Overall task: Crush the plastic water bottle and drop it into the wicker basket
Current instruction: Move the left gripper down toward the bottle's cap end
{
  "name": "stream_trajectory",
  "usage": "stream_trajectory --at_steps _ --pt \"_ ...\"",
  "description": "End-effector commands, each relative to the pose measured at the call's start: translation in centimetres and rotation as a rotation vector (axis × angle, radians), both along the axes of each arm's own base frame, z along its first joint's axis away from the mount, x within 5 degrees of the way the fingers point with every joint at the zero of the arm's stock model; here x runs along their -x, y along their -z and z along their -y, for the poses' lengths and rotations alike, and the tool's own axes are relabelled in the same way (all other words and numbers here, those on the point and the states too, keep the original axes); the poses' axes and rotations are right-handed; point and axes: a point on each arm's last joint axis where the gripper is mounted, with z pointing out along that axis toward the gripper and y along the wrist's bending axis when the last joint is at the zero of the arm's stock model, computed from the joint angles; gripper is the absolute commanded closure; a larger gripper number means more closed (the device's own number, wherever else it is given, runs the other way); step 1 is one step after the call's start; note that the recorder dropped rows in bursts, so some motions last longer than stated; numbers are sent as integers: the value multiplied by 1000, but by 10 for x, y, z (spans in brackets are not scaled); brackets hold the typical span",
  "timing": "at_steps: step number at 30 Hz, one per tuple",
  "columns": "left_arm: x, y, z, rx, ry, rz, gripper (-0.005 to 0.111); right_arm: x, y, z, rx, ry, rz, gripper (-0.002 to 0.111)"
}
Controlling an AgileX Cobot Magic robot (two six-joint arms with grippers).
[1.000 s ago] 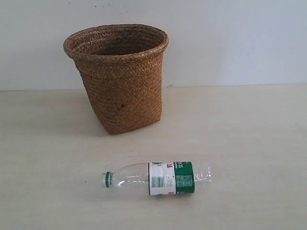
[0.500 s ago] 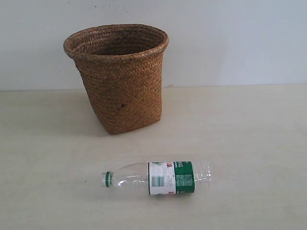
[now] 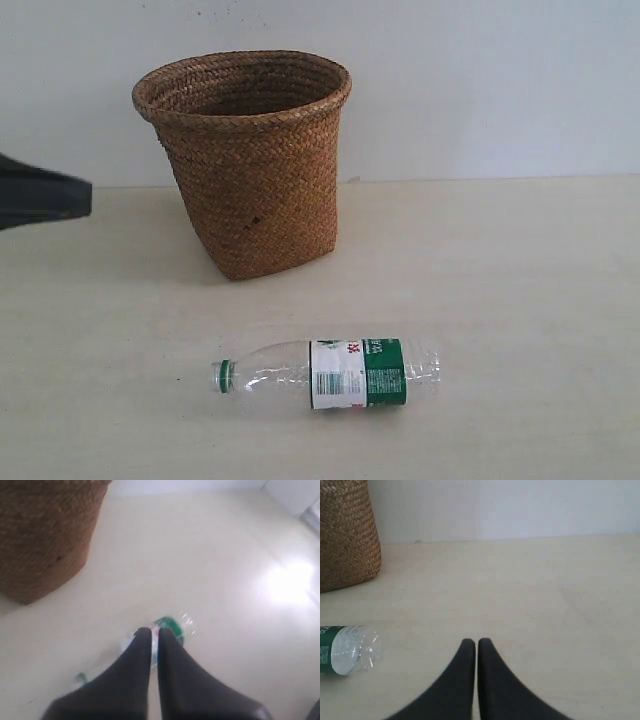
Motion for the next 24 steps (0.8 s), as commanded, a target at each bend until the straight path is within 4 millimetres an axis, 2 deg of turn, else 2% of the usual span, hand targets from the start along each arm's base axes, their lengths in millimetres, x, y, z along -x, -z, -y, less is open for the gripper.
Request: stream_trajectory --at_steps 1,13,18,20,21,24 --pt "-10 -13 3 193 -71 15 103 0 0 0 5 2 15 108" --pt "-26 -15 -12 178 -281 98 103 0 0 0 5 2 15 108" --pt "-38 2 -9 13 -189 132 103 0 0 0 5 2 15 108" --pt "-51 16 -8 -188 -65 161 103 0 0 0 5 2 15 108" --pt "-60 23 -7 -315 55 171 103 0 0 0 5 2 15 108" --pt "-78 22 -3 -451 245 193 103 0 0 0 5 2 15 108"
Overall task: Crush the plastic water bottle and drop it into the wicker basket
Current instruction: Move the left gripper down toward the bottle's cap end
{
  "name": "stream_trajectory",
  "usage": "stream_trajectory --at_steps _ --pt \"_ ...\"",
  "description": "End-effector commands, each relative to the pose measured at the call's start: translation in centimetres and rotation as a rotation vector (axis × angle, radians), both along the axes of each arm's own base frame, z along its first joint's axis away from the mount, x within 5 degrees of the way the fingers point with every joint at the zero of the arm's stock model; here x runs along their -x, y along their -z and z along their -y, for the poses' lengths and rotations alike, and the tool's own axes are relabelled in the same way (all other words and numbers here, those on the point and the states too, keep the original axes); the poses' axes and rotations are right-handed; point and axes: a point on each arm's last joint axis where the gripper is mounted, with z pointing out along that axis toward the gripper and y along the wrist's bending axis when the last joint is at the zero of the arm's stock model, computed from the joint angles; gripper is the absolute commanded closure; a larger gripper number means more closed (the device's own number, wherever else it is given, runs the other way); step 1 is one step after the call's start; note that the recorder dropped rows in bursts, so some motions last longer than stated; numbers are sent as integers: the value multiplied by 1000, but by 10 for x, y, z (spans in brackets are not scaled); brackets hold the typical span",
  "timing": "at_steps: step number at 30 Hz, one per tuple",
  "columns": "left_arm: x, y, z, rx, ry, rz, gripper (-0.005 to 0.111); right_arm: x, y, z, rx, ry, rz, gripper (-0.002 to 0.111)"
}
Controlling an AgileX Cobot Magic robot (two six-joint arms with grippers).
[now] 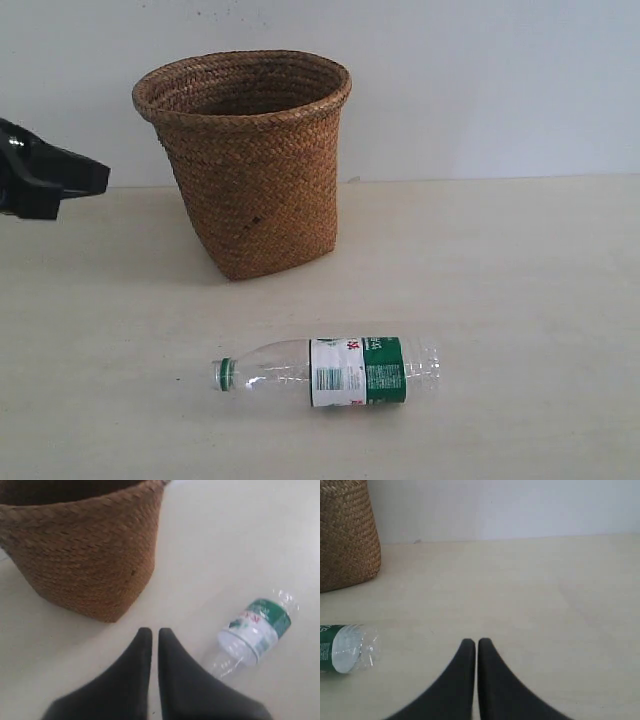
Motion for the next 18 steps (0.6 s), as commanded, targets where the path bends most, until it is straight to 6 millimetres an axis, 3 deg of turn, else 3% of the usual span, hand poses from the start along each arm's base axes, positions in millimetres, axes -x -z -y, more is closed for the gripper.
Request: stream_trajectory --at_steps 1,5,7,8,10,13,18 --pt "-22 -3 3 -214 231 25 103 0 0 0 5 2 15 108" --pt "-42 0 9 -260 349 0 96 0 0 0 5 2 15 108" --pt "-48 10 25 -254 415 -37 76 0 0 0 5 2 15 108" --pt "-51 18 36 -254 450 -57 60 0 0 0 5 2 15 108" --pt "-54 30 50 -261 484 -80 45 0 0 0 5 2 15 108" --pt "-56 51 66 -336 546 -102 44 0 0 0 5 2 15 108" --pt "-62 103 85 -528 644 -207 47 0 0 0 5 2 15 108"
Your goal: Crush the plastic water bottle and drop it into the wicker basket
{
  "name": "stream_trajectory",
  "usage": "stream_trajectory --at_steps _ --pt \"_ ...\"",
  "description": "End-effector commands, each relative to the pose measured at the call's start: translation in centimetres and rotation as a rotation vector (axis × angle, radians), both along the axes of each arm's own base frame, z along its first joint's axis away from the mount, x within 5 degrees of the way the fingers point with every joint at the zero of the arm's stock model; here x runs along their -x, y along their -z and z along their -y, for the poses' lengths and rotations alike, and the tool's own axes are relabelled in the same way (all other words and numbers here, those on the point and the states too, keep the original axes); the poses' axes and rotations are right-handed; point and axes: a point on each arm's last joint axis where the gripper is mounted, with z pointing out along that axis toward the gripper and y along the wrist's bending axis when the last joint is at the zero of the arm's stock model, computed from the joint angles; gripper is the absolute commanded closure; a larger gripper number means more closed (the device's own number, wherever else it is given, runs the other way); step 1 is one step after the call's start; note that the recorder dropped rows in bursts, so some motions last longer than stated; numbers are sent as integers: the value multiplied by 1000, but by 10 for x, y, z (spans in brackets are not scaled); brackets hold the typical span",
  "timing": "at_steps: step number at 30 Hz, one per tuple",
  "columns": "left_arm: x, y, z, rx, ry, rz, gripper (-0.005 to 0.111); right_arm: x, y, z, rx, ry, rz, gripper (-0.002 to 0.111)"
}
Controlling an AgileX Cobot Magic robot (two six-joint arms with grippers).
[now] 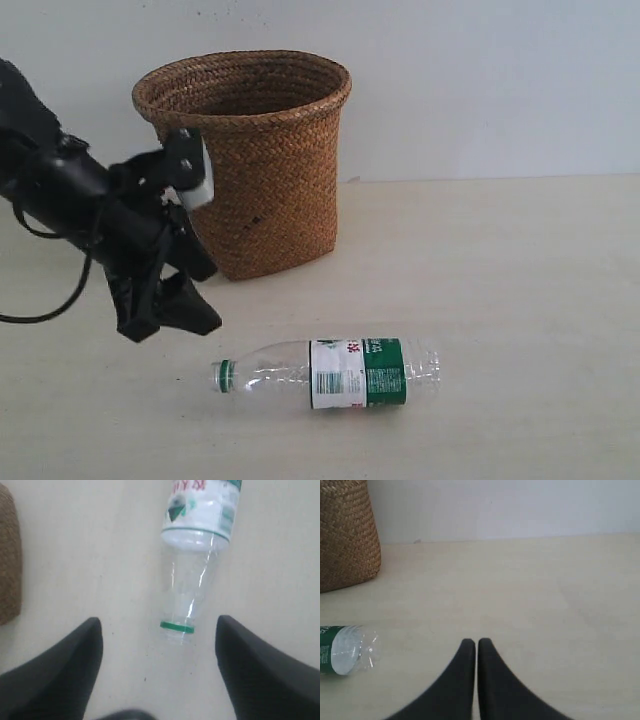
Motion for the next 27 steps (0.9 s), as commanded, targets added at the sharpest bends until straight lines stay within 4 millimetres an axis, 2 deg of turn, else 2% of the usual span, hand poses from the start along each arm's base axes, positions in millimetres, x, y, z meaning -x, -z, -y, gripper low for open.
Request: stream_trajectory --at_steps 1,6,18,23,27 --pt "-3 27 10 -120 55 -24 47 0 0 0 5 2 13 108" --pt "-1 46 18 -211 127 -42 47 0 0 0 5 2 13 108" --pt "8 73 44 -256 188 -71 47 0 0 0 5 2 13 108" --pt "3 85 41 -313 184 -60 47 0 0 0 5 2 13 108" --pt "0 87 41 -319 154 -36 47 0 0 0 5 2 13 108"
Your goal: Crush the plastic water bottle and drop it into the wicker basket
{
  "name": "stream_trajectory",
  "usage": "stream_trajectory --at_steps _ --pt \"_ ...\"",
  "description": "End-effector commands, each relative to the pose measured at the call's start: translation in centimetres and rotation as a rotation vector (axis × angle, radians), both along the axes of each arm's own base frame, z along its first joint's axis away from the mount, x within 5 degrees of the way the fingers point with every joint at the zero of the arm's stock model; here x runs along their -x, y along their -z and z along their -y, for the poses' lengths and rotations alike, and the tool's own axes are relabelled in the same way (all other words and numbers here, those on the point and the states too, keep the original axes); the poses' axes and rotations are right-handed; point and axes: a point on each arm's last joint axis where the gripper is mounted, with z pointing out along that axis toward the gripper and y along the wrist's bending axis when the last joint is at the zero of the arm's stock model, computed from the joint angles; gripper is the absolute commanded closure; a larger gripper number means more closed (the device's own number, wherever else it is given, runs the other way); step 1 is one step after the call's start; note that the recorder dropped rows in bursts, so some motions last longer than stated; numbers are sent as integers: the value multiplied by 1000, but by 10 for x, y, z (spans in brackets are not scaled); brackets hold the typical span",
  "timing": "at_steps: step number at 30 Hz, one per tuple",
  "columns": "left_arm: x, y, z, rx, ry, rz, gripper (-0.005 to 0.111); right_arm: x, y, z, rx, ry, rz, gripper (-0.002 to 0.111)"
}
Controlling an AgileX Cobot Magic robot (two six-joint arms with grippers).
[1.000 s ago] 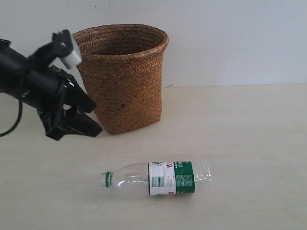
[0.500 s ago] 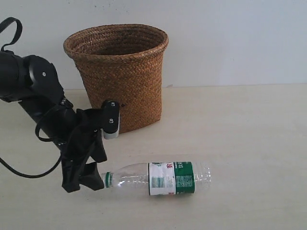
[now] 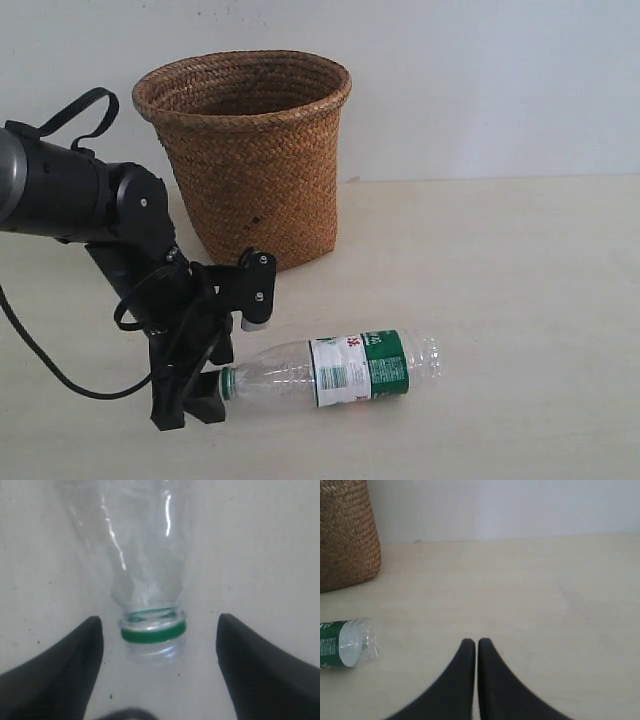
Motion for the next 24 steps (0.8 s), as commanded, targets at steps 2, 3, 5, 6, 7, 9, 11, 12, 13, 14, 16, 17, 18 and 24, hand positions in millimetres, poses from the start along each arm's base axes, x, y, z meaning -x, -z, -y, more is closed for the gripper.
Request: stream_trajectory --at_steps 2,3,5,6,7,9,11,12,13,14,16,17,18,24 --pt "-4 1 4 8 -34 42 47 0 0 0 5 2 13 108" --pt "-5 0 4 9 -36 43 47 0 0 0 5 2 13 108" --pt "-5 0 4 11 -51 40 47 0 0 0 5 2 13 108" --pt "-5 0 4 12 -57 38 47 0 0 0 5 2 13 108" --pt "-4 0 5 21 -67 33 47 0 0 0 5 2 13 108" --pt "-5 0 6 32 -77 36 47 0 0 0 5 2 13 108" --pt "-5 -1 8 58 -103 35 47 0 0 0 5 2 13 108" --pt "-6 -1 9 73 -118 35 47 0 0 0 5 2 13 108" --pt "-6 -1 10 86 -132 35 47 0 0 0 5 2 13 108" --pt "-6 -2 11 96 -142 35 47 0 0 0 5 2 13 108" --pt "-6 -2 11 98 -143 33 50 0 0 0 5 2 13 108" --pt "-6 -2 11 97 -142 34 52 0 0 0 5 2 13 108" --pt "-6 -2 11 97 -142 34 57 0 0 0 5 2 13 108" --pt "-6 -1 10 92 -138 35 80 0 0 0 5 2 13 108"
